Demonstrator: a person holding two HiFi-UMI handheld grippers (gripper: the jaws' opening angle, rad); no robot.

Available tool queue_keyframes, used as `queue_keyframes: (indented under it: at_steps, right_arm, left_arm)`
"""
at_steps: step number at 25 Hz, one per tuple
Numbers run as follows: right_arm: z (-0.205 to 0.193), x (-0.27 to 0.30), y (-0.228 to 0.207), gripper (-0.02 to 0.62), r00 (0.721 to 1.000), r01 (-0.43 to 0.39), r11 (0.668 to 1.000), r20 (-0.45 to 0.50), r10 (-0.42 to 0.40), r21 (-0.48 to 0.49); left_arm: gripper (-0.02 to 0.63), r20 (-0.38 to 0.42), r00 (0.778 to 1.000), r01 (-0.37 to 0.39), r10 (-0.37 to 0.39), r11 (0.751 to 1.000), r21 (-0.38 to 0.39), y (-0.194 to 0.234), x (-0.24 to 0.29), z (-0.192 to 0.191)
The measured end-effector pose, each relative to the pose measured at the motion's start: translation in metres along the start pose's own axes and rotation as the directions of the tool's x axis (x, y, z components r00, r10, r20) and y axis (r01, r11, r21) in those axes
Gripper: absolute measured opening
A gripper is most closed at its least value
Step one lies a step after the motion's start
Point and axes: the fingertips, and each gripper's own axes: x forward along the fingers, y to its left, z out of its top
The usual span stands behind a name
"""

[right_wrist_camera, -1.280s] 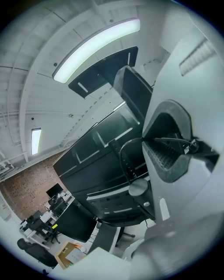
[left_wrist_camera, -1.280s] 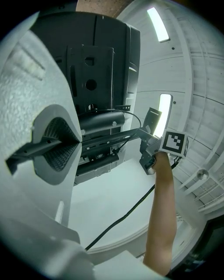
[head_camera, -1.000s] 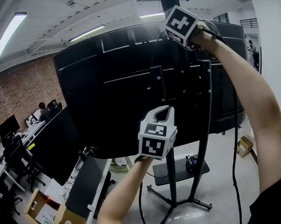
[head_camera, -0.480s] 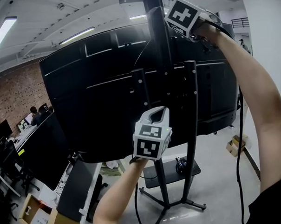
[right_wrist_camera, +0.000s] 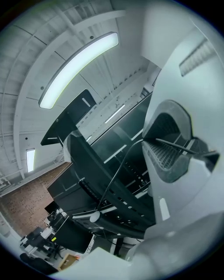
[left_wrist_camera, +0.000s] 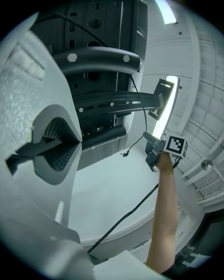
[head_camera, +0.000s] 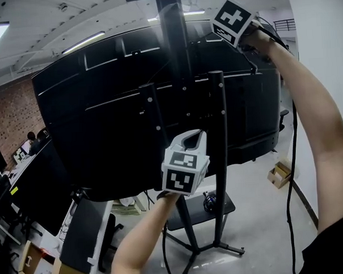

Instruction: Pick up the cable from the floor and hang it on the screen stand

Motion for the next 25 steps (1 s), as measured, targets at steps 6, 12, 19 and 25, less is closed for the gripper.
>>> queue_keyframes:
  at_steps: [6, 12, 19, 25]
  right_arm:
    - [-0.054, 0.022, 0.026, 0.025, 0.992, -0.112, 0.989, -0.053, 0.117, 0.101]
    - [-0.090, 0.043, 0.059, 0.025, 0.970, -0.222, 0.950, -0.050, 0.239, 0.221]
    - [-0.114, 0.059, 0.095, 0.025, 0.947, -0.295, 0.902, -0.031, 0.321, 0.315]
    - [-0.116, 0.064, 0.115, 0.025, 0.931, -0.350, 0.836, 0.054, 0.362, 0.422]
  left_arm:
    - [-0.002, 0.013, 1.000, 0.012, -0.012, 1.000, -0.019, -0.009, 0.005, -0.001]
    - [-0.002, 0.000, 1.000, 0.013, -0.013, 1.000, -0.015, -0.011, 0.008, -0.008]
    - [-0.002, -0.007, 1.000, 0.008, -0.008, 1.000, 0.003, -0.012, 0.008, -0.012]
    - [-0.002, -0.015, 1.000, 0.007, -0.007, 1.000, 0.017, -0.013, 0.010, -0.019]
